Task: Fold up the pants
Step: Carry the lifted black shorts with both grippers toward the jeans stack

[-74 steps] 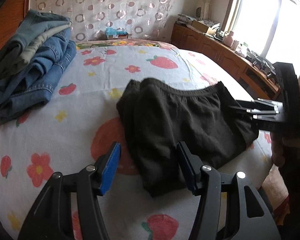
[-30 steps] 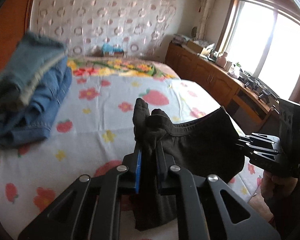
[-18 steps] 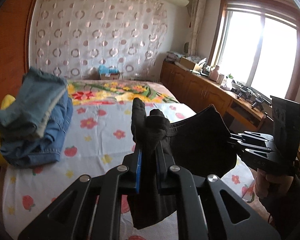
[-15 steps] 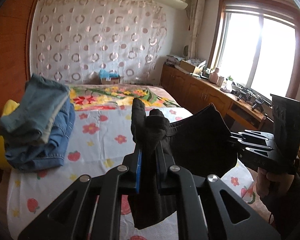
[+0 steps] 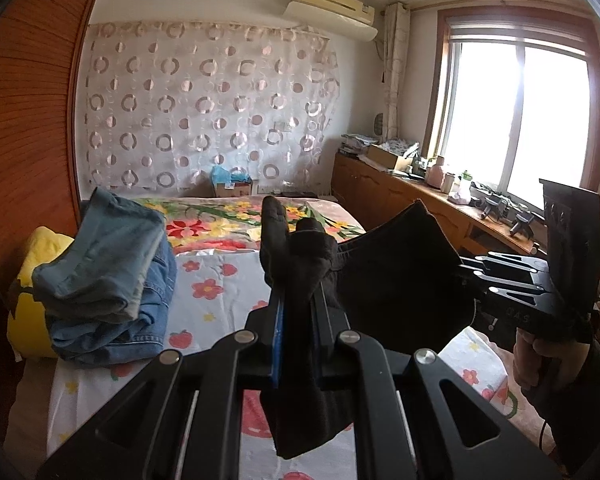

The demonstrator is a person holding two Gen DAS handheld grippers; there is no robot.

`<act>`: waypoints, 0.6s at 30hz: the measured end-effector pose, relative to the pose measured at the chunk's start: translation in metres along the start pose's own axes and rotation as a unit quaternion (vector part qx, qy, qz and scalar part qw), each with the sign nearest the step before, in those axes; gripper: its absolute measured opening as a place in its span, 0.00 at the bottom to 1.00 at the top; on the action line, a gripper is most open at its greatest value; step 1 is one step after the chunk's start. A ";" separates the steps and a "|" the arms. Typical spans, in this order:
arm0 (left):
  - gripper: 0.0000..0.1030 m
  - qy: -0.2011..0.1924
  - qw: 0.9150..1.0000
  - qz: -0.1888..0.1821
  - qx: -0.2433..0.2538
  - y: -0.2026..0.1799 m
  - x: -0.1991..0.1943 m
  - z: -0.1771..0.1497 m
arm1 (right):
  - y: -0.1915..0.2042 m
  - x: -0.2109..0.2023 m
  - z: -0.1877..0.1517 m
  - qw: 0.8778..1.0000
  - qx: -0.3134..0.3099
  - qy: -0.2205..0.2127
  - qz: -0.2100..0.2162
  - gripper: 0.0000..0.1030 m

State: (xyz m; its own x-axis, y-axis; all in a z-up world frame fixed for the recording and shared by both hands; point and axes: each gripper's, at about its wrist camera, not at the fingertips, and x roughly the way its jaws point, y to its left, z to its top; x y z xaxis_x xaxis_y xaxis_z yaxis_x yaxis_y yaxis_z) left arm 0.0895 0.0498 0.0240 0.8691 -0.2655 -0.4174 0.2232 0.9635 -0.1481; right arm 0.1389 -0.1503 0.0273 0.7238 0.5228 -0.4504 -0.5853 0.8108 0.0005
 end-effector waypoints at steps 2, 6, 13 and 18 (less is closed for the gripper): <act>0.08 -0.001 1.000 0.003 -0.003 0.006 0.000 -0.001 | 0.001 0.006 0.003 1.000 -0.005 0.000 0.004 0.09; 0.08 0.002 1.000 0.013 -0.012 0.023 0.005 -0.002 | 0.006 0.024 0.011 1.000 -0.015 0.004 0.011 0.09; 0.08 -0.002 0.999 0.032 -0.027 0.053 0.010 -0.003 | 0.019 0.062 0.026 0.999 -0.031 0.006 0.028 0.09; 0.08 -0.008 0.998 0.048 -0.034 0.074 0.013 0.006 | 0.033 0.089 0.047 0.998 -0.049 0.003 0.039 0.09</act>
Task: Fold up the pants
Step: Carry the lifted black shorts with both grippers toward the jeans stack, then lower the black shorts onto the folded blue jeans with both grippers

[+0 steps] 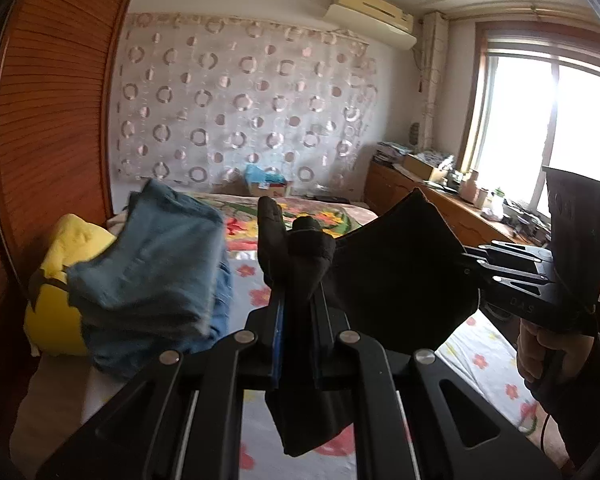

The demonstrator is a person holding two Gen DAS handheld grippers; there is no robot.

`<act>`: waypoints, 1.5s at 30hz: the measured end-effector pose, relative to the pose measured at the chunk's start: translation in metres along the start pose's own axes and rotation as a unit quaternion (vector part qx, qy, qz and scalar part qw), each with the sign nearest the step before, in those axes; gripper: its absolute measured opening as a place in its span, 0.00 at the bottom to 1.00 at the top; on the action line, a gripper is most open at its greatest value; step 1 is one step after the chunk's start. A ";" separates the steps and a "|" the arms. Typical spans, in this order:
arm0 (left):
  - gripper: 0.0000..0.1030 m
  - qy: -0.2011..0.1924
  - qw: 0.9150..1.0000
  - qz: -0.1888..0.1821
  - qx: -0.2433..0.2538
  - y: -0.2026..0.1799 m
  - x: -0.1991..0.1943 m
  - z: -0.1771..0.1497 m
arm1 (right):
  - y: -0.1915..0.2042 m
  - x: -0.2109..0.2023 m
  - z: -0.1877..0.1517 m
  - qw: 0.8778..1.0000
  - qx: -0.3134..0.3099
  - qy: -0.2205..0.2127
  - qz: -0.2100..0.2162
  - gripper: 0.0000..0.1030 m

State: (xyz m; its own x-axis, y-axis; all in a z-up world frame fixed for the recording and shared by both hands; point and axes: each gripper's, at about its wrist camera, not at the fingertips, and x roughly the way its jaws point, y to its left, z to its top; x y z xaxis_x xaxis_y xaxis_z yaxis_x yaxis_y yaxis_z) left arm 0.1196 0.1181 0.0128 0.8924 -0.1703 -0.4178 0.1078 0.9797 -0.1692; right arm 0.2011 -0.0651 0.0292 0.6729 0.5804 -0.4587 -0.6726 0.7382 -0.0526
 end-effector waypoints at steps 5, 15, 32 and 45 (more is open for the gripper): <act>0.08 -0.008 1.000 0.024 0.000 0.020 0.007 0.017 | 0.004 0.029 0.025 1.000 -0.014 -0.011 0.013 0.09; 0.08 -0.016 0.999 0.051 -0.010 0.047 0.017 0.033 | 0.004 0.075 0.057 0.999 -0.025 -0.016 0.039 0.09; 0.08 -0.045 0.993 0.098 -0.051 0.091 0.025 0.033 | 0.021 0.154 0.107 0.993 -0.080 -0.034 0.075 0.09; 0.08 -0.048 0.983 0.152 -0.094 0.105 0.035 0.005 | 0.058 0.227 0.127 0.986 -0.128 -0.018 0.106 0.09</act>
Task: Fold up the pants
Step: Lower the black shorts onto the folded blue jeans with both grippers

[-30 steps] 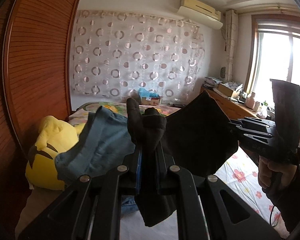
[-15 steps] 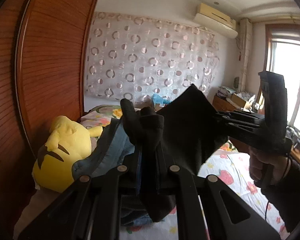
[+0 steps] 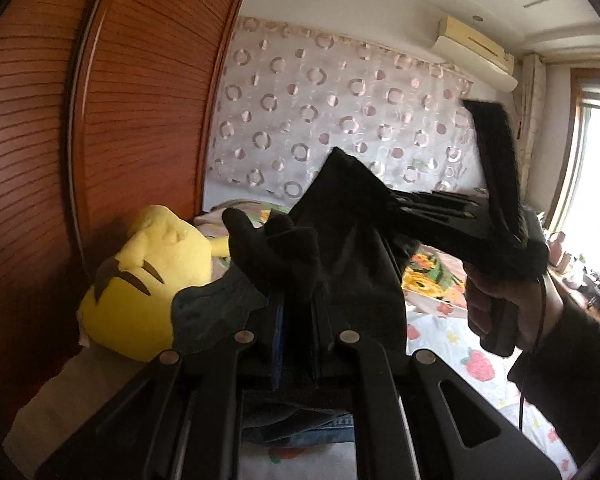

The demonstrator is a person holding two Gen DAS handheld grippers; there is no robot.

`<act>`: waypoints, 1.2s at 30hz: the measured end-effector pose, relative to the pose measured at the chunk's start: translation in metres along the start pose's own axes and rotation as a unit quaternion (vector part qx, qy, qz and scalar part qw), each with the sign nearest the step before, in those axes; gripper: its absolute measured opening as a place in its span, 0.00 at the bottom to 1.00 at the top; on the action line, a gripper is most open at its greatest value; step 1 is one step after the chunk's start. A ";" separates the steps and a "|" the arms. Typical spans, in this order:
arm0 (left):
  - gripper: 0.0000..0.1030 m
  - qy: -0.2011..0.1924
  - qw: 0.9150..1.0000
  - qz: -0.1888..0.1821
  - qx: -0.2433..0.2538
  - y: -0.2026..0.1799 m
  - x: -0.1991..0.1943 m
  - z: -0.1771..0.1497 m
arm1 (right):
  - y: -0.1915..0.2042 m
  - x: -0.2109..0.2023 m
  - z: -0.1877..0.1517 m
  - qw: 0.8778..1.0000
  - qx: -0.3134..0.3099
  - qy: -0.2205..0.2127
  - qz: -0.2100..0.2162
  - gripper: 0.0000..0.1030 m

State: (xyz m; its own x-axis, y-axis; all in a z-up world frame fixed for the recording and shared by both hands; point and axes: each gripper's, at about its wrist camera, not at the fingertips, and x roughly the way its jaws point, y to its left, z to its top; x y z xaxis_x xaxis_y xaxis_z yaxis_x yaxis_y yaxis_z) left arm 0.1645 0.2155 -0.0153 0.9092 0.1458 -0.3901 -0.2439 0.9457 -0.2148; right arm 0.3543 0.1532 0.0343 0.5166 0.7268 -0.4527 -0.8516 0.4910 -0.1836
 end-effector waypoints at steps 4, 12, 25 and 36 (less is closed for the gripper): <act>0.08 0.012 1.000 0.016 -0.001 0.003 0.003 -0.006 | 0.009 0.018 0.010 1.000 -0.019 0.012 0.012 0.09; 0.10 0.036 0.999 0.025 -0.013 0.012 0.012 -0.014 | -0.006 0.032 0.008 0.997 0.048 0.045 0.040 0.28; 0.12 0.057 0.998 0.033 -0.006 0.012 0.021 -0.025 | -0.028 0.009 -0.018 0.991 0.091 0.052 0.084 0.34; 0.28 0.073 0.997 0.018 0.015 0.010 0.019 -0.025 | -0.025 0.031 -0.048 0.988 0.112 0.090 0.051 0.34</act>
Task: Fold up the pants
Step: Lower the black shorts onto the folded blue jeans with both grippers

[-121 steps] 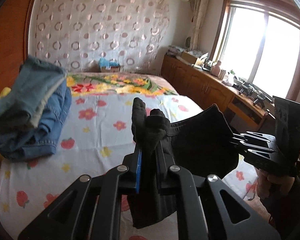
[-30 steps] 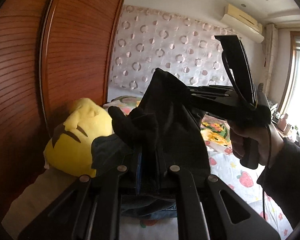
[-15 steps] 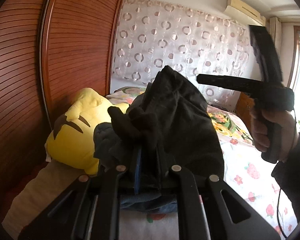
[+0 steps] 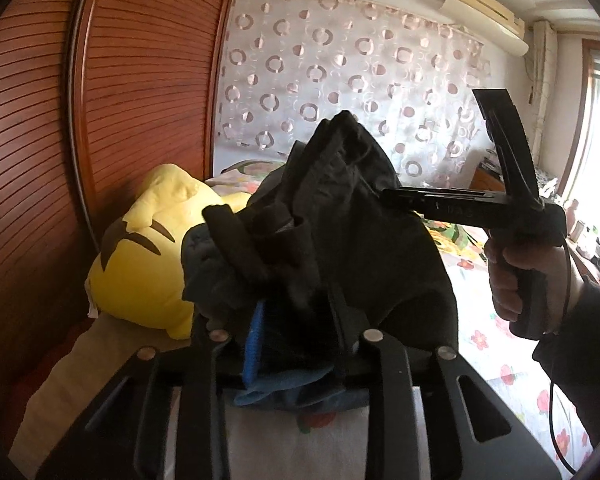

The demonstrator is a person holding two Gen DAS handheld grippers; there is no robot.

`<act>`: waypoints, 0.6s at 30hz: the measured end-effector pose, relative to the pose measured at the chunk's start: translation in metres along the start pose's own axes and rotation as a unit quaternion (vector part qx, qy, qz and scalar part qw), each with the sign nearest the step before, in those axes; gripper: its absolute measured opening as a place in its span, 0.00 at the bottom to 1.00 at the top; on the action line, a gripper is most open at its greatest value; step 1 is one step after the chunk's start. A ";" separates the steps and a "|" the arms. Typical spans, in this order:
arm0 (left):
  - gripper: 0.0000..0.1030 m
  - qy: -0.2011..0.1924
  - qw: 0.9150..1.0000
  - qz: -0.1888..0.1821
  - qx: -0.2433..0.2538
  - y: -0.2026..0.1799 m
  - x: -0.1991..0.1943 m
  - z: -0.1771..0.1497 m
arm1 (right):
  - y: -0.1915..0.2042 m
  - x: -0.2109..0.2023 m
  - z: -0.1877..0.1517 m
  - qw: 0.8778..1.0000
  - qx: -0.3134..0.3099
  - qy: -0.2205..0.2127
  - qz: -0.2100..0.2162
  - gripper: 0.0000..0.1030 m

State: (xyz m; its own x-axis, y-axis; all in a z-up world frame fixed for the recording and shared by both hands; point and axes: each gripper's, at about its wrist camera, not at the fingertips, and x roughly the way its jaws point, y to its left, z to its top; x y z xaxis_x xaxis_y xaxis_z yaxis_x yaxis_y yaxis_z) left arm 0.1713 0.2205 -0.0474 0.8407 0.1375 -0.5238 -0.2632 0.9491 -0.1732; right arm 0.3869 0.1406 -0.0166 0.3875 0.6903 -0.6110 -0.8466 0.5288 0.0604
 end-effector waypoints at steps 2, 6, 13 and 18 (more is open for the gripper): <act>0.30 -0.001 1.000 -0.002 0.002 0.000 -0.004 0.000 | 0.003 -0.009 -0.002 1.000 -0.002 -0.004 -0.005 0.34; 0.36 -0.008 1.000 -0.009 0.006 -0.001 -0.017 -0.001 | 0.010 -0.030 -0.007 1.000 -0.002 -0.018 -0.009 0.34; 0.44 -0.020 0.999 -0.008 0.026 -0.015 -0.043 -0.002 | 0.030 -0.081 -0.023 0.999 -0.004 -0.048 -0.018 0.34; 0.46 -0.035 0.999 -0.005 0.032 -0.026 -0.064 -0.001 | 0.048 -0.117 -0.033 0.998 -0.003 -0.066 -0.022 0.34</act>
State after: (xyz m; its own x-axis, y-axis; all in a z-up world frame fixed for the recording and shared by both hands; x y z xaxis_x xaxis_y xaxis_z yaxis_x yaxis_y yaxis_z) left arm 0.1243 0.1869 -0.0101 0.8744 0.1449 -0.4631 -0.2251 0.9666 -0.1226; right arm 0.2888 0.0686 0.0314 0.4690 0.7251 -0.5042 -0.8298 0.5573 0.0297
